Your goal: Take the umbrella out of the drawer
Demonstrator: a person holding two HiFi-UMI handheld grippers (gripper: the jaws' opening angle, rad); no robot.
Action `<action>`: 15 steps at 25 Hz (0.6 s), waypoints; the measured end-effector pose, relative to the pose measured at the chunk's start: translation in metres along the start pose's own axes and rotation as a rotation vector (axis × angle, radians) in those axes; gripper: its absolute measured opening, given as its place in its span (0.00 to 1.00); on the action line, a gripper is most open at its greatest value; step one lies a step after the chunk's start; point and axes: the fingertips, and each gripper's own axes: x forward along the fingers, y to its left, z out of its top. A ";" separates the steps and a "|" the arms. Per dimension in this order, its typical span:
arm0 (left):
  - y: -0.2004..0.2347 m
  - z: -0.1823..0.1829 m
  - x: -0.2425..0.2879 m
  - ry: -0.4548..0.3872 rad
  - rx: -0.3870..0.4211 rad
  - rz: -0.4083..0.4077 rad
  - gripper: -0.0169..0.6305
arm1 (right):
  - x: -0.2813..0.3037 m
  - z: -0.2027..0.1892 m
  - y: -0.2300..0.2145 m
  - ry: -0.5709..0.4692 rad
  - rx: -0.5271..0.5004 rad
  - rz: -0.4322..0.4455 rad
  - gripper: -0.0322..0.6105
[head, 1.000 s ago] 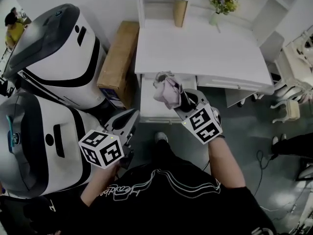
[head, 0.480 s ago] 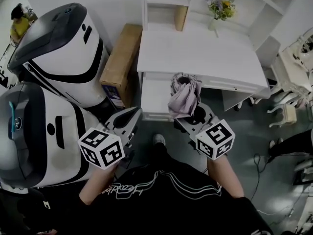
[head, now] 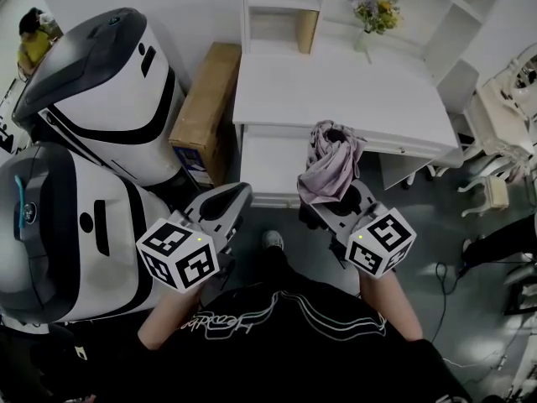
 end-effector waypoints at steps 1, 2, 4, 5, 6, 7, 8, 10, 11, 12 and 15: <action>0.000 0.000 0.000 0.002 0.000 0.001 0.05 | 0.000 0.000 0.000 0.001 0.004 0.000 0.39; 0.001 -0.001 0.001 0.003 -0.002 0.002 0.05 | 0.000 -0.001 -0.001 0.002 0.008 0.001 0.39; 0.004 -0.001 0.002 0.003 -0.007 0.003 0.05 | 0.000 -0.001 -0.001 0.003 0.010 0.002 0.39; 0.004 -0.001 0.003 0.002 -0.008 0.003 0.05 | 0.000 -0.002 -0.002 0.006 0.010 0.001 0.39; 0.005 0.000 0.004 0.002 -0.009 0.002 0.05 | 0.000 -0.003 -0.004 0.011 0.008 -0.001 0.39; 0.006 0.001 0.006 0.002 -0.010 0.001 0.05 | 0.000 -0.003 -0.006 0.018 0.006 -0.002 0.39; 0.006 0.002 0.009 0.004 -0.011 0.000 0.05 | 0.001 -0.003 -0.010 0.025 0.005 -0.004 0.39; 0.010 0.005 0.014 0.010 -0.015 0.002 0.05 | 0.005 -0.002 -0.017 0.035 0.007 -0.006 0.39; 0.011 0.007 0.016 0.013 -0.017 0.004 0.05 | 0.007 -0.001 -0.019 0.037 0.010 -0.006 0.39; 0.012 0.007 0.018 0.015 -0.019 0.006 0.05 | 0.008 -0.002 -0.021 0.038 0.014 -0.005 0.39; 0.014 0.005 0.021 0.017 -0.017 0.008 0.05 | 0.010 -0.005 -0.024 0.038 0.020 -0.001 0.39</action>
